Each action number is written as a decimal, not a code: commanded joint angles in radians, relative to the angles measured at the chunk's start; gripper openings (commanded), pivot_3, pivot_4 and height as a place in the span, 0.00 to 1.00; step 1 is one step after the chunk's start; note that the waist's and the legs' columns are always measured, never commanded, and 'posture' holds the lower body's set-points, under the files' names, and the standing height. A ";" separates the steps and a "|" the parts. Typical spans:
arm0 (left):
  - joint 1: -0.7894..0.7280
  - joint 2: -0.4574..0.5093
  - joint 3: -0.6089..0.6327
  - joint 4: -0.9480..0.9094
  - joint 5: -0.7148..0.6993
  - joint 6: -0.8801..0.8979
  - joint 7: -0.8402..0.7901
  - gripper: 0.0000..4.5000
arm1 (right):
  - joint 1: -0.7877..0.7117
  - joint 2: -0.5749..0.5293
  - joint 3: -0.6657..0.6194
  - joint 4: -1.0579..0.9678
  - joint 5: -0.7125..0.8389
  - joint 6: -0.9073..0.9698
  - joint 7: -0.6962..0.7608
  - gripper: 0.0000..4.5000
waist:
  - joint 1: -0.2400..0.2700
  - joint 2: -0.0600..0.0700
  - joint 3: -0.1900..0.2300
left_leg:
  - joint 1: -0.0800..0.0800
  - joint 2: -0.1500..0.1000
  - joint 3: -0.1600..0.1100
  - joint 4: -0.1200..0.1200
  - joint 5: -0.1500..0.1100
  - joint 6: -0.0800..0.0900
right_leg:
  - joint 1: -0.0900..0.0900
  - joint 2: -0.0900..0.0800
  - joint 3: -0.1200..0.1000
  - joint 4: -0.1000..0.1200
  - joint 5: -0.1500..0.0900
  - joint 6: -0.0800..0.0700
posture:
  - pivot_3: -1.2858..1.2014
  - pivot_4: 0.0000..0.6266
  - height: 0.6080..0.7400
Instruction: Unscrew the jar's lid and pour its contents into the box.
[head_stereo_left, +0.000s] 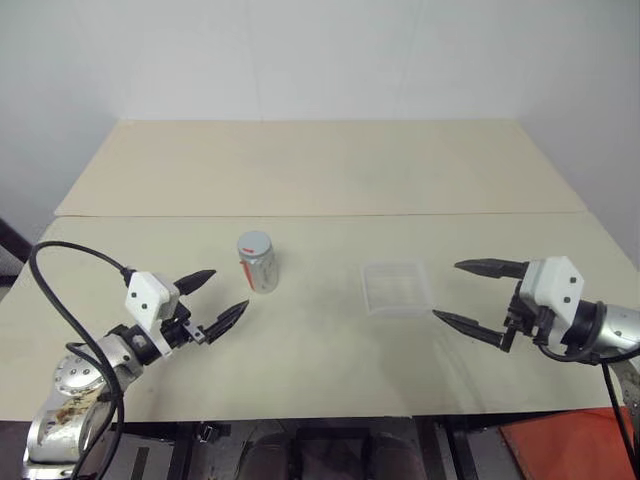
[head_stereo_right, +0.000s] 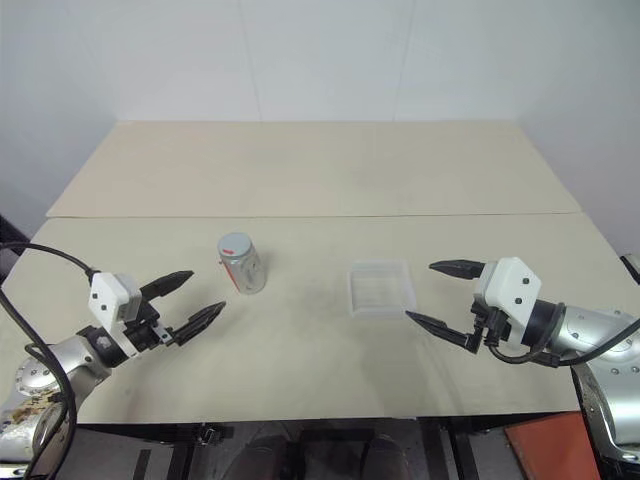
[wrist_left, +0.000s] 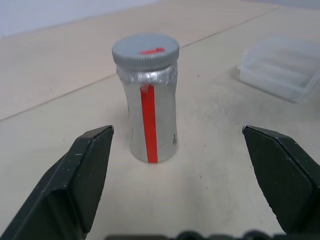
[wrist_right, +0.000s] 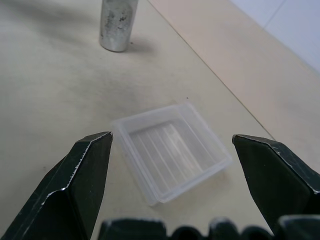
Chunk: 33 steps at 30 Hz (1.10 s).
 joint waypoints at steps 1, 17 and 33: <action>-0.011 0.016 0.036 -0.023 -0.028 -0.005 -0.009 1.00 | 0.001 0.006 -0.010 -0.043 0.005 -0.011 -0.023 0.99 | 0.000 0.000 0.000 | 0.000 0.000 0.000 0.000 0.000 0.000 | 0.000 0.000 0.000 0.000 0.000 0.000 | 0.52 0.24 1.00; -0.121 -0.039 -0.038 0.084 0.040 -0.028 0.064 1.00 | 0.014 0.014 0.025 -0.055 -0.003 0.001 -0.047 0.99 | 0.006 0.000 0.000 | 0.001 -0.001 0.000 0.000 0.000 0.000 | 0.002 0.000 0.000 0.000 0.000 0.000 | 0.52 0.24 1.00; -0.287 -0.189 -0.156 0.388 0.154 -0.218 0.052 1.00 | 0.057 0.045 0.069 -0.124 -0.014 0.016 -0.106 0.99 | 0.004 -0.001 0.000 | 0.002 -0.002 -0.001 0.000 0.000 0.000 | 0.003 0.000 -0.001 -0.001 0.000 0.001 | 0.52 0.24 1.00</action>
